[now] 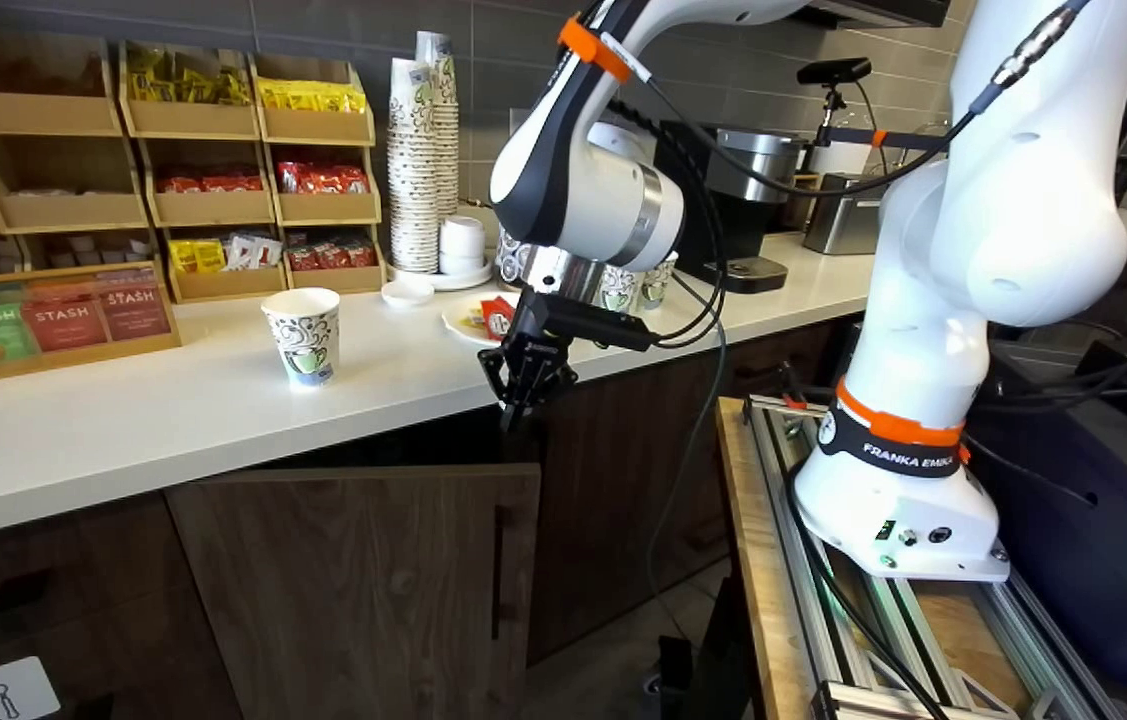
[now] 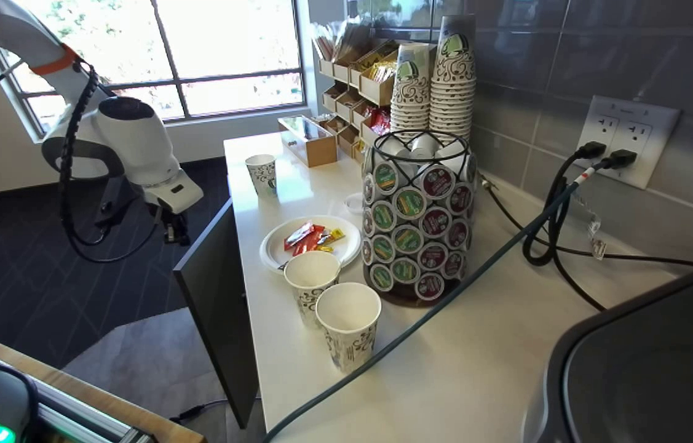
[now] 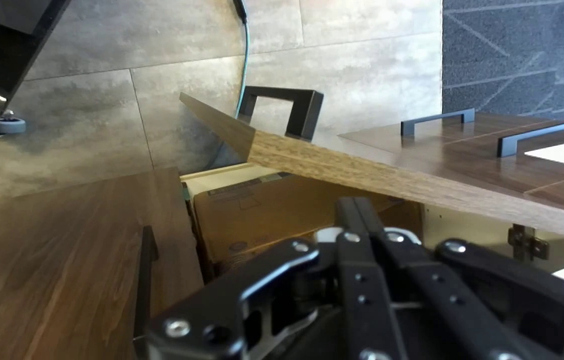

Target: Open the cupboard

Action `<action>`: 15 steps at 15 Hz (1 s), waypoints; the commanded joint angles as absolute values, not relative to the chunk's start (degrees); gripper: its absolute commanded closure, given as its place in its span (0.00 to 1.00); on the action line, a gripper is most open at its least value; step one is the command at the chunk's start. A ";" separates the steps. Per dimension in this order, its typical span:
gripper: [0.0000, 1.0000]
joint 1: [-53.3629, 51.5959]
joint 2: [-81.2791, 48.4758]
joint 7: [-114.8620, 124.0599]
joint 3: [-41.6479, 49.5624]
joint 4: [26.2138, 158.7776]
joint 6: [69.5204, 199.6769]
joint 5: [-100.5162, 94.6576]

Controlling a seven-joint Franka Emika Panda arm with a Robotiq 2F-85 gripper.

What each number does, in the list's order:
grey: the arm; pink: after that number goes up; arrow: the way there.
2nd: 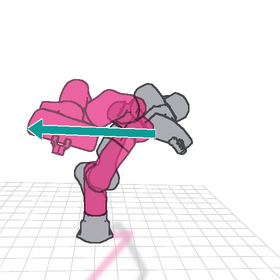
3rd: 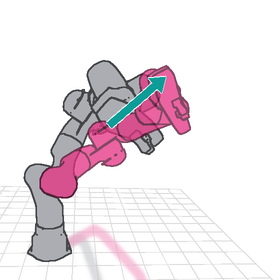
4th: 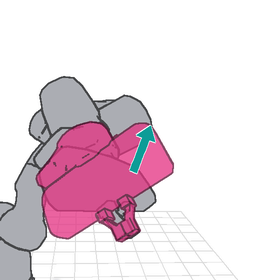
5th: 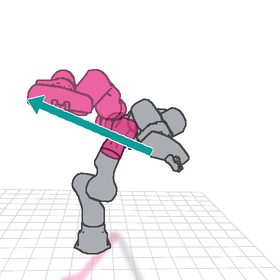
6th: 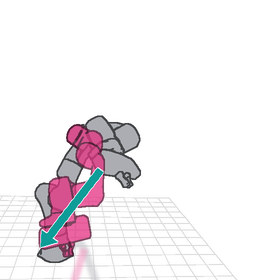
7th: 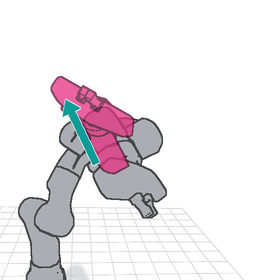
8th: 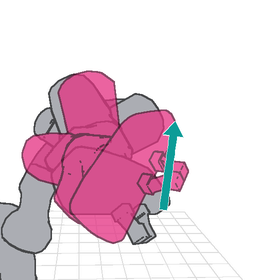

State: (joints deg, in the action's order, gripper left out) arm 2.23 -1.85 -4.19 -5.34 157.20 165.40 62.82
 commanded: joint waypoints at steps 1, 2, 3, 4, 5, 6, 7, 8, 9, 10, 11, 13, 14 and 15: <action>0.99 2.19 -2.09 -6.00 -5.57 157.05 166.18 64.94; 0.99 2.20 -2.31 -6.81 -5.62 156.89 166.44 65.88; 0.99 2.20 -2.50 -7.05 -5.62 156.75 166.47 66.18; 0.99 2.20 -2.62 -7.07 -5.62 156.63 166.48 66.24; 0.99 2.20 -2.67 -7.08 -5.62 156.58 166.48 66.26; 1.00 2.09 -5.33 -5.16 -5.52 155.45 168.19 65.21; 1.00 2.13 -7.53 -5.17 -5.51 154.05 168.86 65.51; 1.00 1.97 -9.01 -5.36 -5.69 153.16 170.43 66.30; 1.00 1.86 -10.62 -4.76 -5.75 152.37 171.04 66.40; 1.00 1.72 -12.19 -4.25 -5.82 151.58 171.76 66.45; 1.00 1.59 -13.88 -3.50 -5.74 150.93 172.43 66.11; 1.00 1.55 -16.85 -2.99 -5.66 149.45 173.41 66.29; 1.00 1.39 -18.47 -2.07 -5.48 148.91 173.51 65.82; 1.00 1.34 -19.68 -1.37 -5.35 148.50 173.12 65.54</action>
